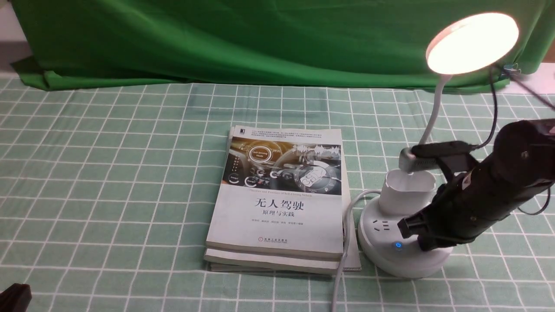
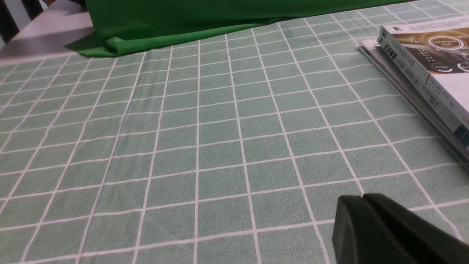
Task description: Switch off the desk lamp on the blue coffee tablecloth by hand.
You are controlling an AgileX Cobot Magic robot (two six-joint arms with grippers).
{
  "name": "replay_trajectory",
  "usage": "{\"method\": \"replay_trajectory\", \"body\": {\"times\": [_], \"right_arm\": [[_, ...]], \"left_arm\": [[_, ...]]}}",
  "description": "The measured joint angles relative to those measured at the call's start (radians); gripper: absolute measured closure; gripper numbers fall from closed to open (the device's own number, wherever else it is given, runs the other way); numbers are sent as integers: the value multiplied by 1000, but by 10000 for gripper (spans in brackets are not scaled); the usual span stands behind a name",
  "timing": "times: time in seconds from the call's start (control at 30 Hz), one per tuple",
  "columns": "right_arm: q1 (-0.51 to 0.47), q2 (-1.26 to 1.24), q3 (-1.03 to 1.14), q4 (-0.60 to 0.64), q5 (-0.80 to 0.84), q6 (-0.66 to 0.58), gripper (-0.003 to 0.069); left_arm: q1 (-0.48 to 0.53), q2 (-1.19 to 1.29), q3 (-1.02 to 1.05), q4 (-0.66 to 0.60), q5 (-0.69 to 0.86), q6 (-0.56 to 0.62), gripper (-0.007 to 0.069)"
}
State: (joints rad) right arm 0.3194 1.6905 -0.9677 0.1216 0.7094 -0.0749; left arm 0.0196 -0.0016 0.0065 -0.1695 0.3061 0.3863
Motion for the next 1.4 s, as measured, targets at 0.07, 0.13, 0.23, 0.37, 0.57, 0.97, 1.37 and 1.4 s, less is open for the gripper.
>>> {"method": "replay_trajectory", "body": {"times": [0.07, 0.13, 0.23, 0.37, 0.57, 0.97, 1.37, 1.4], "right_arm": [[0, 5, -5, 1, 2, -3, 620], [0, 5, -5, 1, 3, -3, 620], [0, -17, -4, 1, 5, -4, 620], [0, -111, 13, 1, 20, -7, 620], [0, -333, 109, 1, 39, 8, 620], [0, -828, 381, 2, 21, 127, 604], [-6, -1057, 417, -45, -67, 126, 614], [-17, -1078, 436, -50, -106, 121, 622]], "left_arm": [[0, 0, 0, 0, 0, 0, 624], [0, 0, 0, 0, 0, 0, 624], [0, 0, 0, 0, 0, 0, 624], [0, 0, 0, 0, 0, 0, 624], [0, 0, 0, 0, 0, 0, 624], [0, 0, 0, 0, 0, 0, 624], [0, 0, 0, 0, 0, 0, 624], [0, 0, 0, 0, 0, 0, 624]]}}
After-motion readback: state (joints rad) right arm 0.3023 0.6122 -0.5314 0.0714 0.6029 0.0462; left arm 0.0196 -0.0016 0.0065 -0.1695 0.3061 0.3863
